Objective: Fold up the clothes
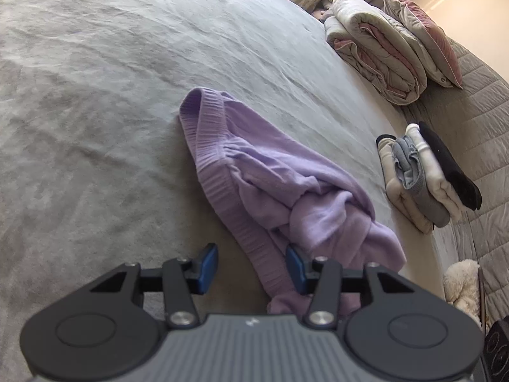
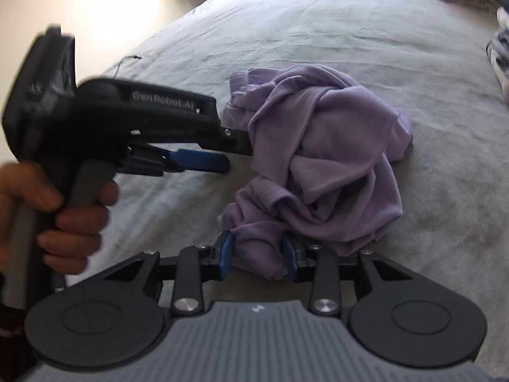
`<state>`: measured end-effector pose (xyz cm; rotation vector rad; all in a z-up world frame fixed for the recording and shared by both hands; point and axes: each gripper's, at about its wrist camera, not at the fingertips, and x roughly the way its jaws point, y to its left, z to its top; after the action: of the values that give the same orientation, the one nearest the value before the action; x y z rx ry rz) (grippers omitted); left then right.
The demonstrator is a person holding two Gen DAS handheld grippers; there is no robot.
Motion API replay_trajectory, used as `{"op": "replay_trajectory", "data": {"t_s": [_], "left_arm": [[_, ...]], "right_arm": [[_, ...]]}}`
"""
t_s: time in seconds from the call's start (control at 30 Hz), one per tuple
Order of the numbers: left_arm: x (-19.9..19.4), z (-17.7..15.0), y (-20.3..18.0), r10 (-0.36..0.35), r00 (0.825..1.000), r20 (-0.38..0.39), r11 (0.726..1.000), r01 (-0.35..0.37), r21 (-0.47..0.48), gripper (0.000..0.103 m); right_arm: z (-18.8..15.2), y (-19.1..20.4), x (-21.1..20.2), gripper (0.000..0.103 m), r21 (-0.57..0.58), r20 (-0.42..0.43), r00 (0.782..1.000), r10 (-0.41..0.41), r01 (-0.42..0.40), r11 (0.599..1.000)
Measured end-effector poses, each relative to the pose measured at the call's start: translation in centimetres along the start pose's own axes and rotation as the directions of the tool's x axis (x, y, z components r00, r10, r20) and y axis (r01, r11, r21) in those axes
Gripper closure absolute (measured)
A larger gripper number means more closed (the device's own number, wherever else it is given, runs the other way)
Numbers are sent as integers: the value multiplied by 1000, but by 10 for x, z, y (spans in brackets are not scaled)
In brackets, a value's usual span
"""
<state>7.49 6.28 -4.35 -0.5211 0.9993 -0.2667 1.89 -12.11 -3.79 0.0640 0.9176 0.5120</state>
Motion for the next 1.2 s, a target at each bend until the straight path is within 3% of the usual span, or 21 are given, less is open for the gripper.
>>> {"op": "replay_trajectory", "data": {"t_s": [0.07, 0.2, 0.5, 0.7, 1.0, 1.2], "left_arm": [[0, 0, 0, -13, 1000, -8, 1000, 13, -2, 56], [-1, -1, 1, -16, 1000, -9, 1000, 15, -7, 56], [-4, -8, -9, -22, 1000, -15, 998, 23, 54, 56], [-3, -11, -13, -18, 1000, -20, 995, 20, 93, 55], [-1, -14, -14, -28, 999, -32, 995, 31, 96, 55], [-1, -17, -21, -30, 999, -43, 987, 36, 156, 55]], "right_arm": [[4, 0, -1, 87, -13, 12, 1000, -23, 23, 1000], [7, -8, -12, 91, -2, 44, 996, -72, 73, 997], [17, -46, -45, 91, 89, 131, 965, -229, 218, 972], [22, -61, -62, 91, 146, 150, 961, -233, 212, 966], [27, -95, -86, 91, 245, 176, 902, -394, 348, 905], [25, -111, -88, 85, 312, 148, 914, -378, 320, 895]]}}
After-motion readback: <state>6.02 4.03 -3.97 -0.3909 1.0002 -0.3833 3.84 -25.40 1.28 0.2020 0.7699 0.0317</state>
